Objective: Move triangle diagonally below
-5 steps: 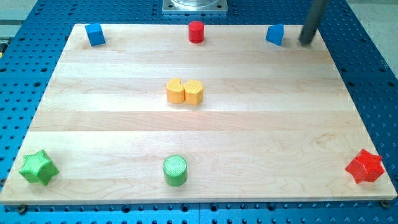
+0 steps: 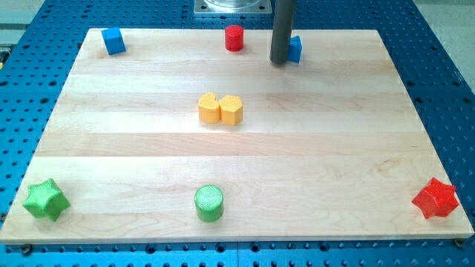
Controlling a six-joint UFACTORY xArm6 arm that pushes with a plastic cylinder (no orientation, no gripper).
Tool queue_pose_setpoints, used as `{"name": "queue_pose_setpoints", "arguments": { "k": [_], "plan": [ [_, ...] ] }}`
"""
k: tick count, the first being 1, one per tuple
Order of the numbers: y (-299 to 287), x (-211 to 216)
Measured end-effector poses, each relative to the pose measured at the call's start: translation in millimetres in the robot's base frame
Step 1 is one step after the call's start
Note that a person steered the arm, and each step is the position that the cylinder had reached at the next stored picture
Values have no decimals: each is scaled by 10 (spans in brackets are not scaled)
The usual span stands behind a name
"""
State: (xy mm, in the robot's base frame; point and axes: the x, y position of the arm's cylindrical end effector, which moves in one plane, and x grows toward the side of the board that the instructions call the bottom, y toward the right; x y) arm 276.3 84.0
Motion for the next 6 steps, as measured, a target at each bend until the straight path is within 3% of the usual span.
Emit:
{"name": "queue_pose_setpoints", "arguments": {
  "k": [2,6],
  "plan": [
    [30,-280],
    [1382,-274]
  ]
}}
